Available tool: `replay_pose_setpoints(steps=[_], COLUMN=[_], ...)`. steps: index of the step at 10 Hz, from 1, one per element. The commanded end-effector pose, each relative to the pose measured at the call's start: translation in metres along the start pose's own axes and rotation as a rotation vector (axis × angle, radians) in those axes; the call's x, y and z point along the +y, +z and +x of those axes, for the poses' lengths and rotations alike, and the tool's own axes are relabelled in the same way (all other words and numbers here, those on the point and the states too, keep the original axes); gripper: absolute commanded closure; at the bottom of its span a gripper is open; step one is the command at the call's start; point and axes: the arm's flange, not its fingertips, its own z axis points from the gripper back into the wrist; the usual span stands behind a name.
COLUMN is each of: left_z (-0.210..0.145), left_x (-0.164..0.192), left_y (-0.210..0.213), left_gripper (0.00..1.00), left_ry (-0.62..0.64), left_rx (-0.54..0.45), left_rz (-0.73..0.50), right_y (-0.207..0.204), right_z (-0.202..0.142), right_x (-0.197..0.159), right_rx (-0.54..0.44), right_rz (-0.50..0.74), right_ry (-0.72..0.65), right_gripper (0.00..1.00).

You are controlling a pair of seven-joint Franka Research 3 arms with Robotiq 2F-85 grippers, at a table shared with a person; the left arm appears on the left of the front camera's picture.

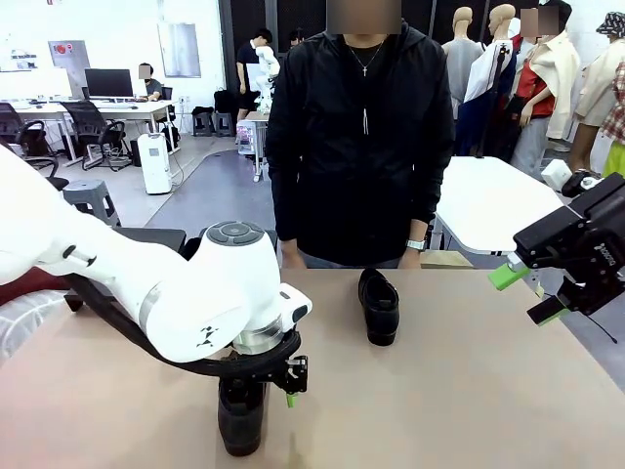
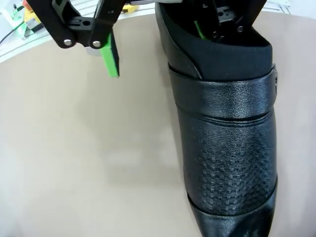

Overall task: Organize the shoes by placing them on the stand.
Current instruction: Place the Shoe from the middle of the table onto the Shoes Stand.

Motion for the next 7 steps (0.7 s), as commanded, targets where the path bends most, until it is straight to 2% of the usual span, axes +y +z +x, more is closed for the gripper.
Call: replay_pose_setpoints(steps=[1,7], left_z=[0.003,-0.013], left_x=[-0.002,-0.002], left_y=[0.0,0.021], left_gripper=[1.0,1.0], left_ry=[0.038,0.018], left_rx=[-0.021,-0.054], left_rz=[0.031,0.082], right_y=[0.002,0.002], right_z=[0.0,0.0], right_x=[0.0,0.0], right_rx=[-0.001,-0.001], right_rz=[0.022,0.022], right_ry=[0.024,0.024], right_gripper=[0.0,0.0])
